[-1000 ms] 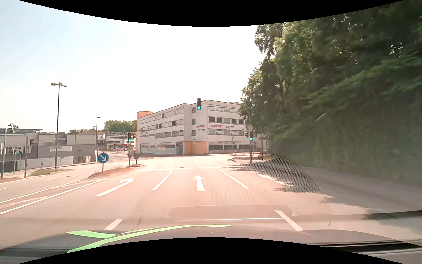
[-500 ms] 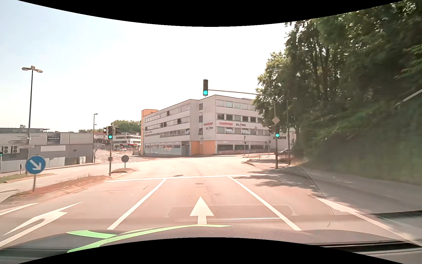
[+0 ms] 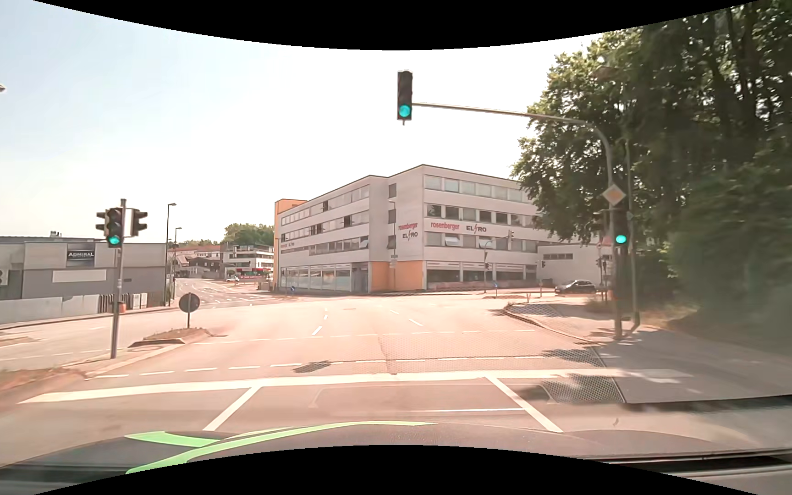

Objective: Follow the waypoints while adhering to traffic rules and regulations

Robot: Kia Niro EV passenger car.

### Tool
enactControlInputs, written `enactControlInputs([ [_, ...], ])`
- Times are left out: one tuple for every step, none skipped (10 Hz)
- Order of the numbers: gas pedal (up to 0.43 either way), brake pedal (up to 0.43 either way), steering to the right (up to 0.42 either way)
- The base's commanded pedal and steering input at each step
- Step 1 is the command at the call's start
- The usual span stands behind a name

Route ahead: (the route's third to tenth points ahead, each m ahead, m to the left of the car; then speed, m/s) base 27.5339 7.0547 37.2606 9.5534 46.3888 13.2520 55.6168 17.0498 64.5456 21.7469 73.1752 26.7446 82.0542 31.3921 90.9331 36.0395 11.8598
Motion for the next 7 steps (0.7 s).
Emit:
enactControlInputs([
  [0.087,0.000,-0.029],
  [0.087,0.000,-0.028],
  [0.087,0.000,-0.028],
  [0.087,0.000,-0.028],
  [0.087,0.000,-0.028],
  [0.087,0.000,-0.028],
  [0.087,0.000,-0.029],
])
